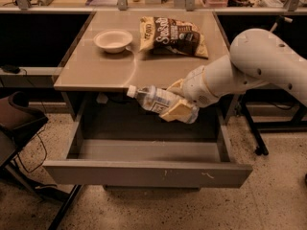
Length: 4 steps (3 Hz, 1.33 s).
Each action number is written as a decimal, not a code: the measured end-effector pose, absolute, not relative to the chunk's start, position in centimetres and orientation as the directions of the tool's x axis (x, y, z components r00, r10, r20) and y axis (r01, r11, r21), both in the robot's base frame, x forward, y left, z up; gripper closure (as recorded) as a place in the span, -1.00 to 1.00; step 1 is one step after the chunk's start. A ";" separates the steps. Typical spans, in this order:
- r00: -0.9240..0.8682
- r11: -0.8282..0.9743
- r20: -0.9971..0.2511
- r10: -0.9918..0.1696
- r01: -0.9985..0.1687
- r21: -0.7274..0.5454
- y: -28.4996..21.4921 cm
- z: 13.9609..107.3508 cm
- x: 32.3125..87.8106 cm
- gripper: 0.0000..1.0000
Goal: Place blue plastic bottle into top drawer
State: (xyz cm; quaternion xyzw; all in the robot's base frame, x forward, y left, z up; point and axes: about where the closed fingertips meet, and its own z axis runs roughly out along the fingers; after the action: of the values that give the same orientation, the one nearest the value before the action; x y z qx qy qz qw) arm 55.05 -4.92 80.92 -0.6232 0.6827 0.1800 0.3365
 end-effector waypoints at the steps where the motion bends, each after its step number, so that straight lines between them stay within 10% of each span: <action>1: -0.007 0.189 -0.703 -0.711 -0.965 -0.182 -5.3 78.6 55.0 1.00; 4: -0.093 0.263 -0.769 -0.632 -0.960 -0.100 -4.9 65.0 54.9 1.00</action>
Offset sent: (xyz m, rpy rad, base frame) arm 0.0041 0.0093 -0.1535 0.1240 0.0129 -0.0957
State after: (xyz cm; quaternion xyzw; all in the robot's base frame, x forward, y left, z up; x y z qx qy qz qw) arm 54.88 -4.89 64.97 -0.5645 0.7048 0.2230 0.3672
